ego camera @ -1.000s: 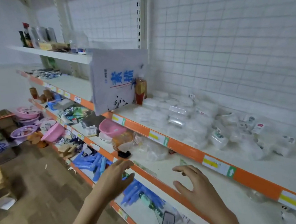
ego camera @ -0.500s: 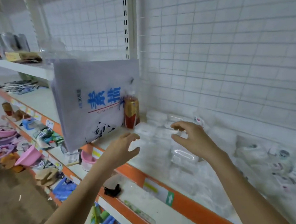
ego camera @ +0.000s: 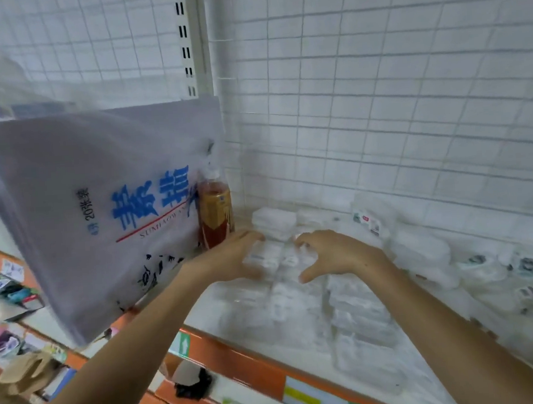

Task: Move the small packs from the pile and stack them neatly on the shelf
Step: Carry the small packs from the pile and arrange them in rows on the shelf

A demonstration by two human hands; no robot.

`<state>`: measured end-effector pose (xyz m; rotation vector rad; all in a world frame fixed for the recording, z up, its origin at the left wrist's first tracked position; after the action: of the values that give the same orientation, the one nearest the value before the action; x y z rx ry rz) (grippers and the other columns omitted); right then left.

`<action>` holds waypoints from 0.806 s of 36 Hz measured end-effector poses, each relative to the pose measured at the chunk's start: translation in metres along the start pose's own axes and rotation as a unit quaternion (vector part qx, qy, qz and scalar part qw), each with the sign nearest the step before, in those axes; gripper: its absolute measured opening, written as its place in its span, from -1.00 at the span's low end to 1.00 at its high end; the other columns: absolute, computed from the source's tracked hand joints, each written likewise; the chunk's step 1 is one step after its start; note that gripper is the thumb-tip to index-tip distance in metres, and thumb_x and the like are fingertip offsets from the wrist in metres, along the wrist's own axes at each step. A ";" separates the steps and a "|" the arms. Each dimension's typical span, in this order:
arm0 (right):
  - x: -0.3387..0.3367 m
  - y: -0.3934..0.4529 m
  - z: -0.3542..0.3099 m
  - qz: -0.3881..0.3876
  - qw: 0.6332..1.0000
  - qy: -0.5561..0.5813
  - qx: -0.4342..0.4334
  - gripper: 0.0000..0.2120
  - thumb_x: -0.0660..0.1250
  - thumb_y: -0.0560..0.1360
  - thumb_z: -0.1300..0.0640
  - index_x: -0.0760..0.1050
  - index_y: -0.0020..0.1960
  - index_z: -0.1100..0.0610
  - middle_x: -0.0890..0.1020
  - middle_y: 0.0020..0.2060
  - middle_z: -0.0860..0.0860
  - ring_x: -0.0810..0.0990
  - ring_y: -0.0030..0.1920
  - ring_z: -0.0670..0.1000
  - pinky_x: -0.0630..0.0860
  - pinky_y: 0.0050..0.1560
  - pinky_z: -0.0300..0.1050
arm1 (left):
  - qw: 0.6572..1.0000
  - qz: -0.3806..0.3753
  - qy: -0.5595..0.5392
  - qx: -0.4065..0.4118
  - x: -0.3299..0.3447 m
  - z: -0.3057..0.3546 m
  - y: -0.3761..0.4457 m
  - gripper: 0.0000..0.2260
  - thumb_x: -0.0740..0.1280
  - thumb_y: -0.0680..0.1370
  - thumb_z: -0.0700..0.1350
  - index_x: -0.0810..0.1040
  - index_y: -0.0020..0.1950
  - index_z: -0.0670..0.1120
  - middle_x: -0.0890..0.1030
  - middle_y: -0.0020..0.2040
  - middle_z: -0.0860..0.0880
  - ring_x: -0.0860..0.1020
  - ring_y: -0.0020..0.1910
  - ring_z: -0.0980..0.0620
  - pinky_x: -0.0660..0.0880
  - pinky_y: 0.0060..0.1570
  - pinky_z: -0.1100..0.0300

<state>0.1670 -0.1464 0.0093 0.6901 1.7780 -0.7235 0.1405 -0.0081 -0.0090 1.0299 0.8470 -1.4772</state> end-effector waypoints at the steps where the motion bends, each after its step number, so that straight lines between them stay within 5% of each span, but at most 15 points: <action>1: -0.002 0.000 -0.001 0.001 1.000 0.008 0.002 -0.32 0.48 0.34 -0.08 0.30 0.36 0.02 0.43 0.26 -0.01 0.42 0.23 0.02 0.39 0.17 -0.11 | 1.000 0.006 0.001 0.016 -0.002 0.002 0.002 -0.38 0.42 0.44 0.04 0.23 0.42 -0.01 0.25 0.40 0.01 0.25 0.35 0.04 0.24 0.28 0.24; 8: -0.010 0.002 0.005 0.009 0.991 0.125 0.042 -0.54 0.53 0.30 0.01 0.44 0.13 -0.10 0.50 0.08 0.00 0.54 0.09 0.00 0.54 0.11 0.01 | 0.994 0.039 -0.034 0.092 -0.019 -0.001 0.007 -0.50 0.38 0.34 0.24 0.43 0.20 0.08 0.38 0.18 0.15 0.38 0.16 0.13 0.40 0.19 0.14; 12: -0.022 -0.001 0.002 0.040 0.981 0.184 0.053 -0.75 0.41 0.43 0.04 0.48 0.09 -0.10 0.61 -0.05 -0.05 0.59 0.01 -0.04 0.51 0.08 -0.10 | 0.983 0.073 -0.123 0.114 -0.034 -0.010 0.008 -0.46 0.28 0.31 0.38 0.53 0.10 0.04 0.55 0.02 0.14 0.51 0.02 0.17 0.48 0.07 0.15; 18: -0.021 0.002 -0.009 0.077 0.977 0.188 0.071 -0.77 0.22 0.57 0.04 0.47 0.21 0.00 0.55 0.05 -0.06 0.52 0.10 -0.07 0.39 0.12 -0.23 | 0.950 0.052 -0.286 0.119 -0.040 -0.011 0.012 -0.84 0.38 0.48 -0.07 0.54 0.02 -0.07 0.56 -0.11 0.10 0.54 -0.18 0.27 0.48 -0.26 0.37; 23: -0.026 -0.002 -0.009 0.121 0.973 0.170 0.097 -0.70 0.12 0.62 0.09 0.46 0.28 0.14 0.52 0.16 -0.02 0.46 0.16 -0.06 0.34 0.21 -0.20 | 0.935 0.017 -0.337 0.112 -0.033 -0.016 0.021 -0.92 0.30 0.55 -0.16 0.53 0.02 -0.07 0.56 -0.14 0.02 0.49 -0.23 0.23 0.40 -0.31 0.43; 29: -0.014 -0.003 0.006 0.139 0.964 0.171 0.152 -0.78 0.13 0.60 0.02 0.43 0.18 0.06 0.56 0.12 0.08 0.53 -0.02 0.01 0.43 -0.08 -0.15 | 0.918 0.045 -0.389 0.054 -0.020 -0.024 0.027 -0.85 0.23 0.59 -0.14 0.38 -0.19 -0.07 0.40 -0.32 0.03 0.39 -0.48 0.30 0.33 -0.42 0.45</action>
<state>0.1726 -0.1544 0.0214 1.3105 1.8397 -0.7210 0.1712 0.0172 0.0020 0.4604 0.1424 -1.6756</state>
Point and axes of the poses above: each hand's wrist, its own y-axis towards the middle knuckle, its own x-axis out of the palm, z = x × y, the point moved 10 cm from there along y, towards the middle knuckle
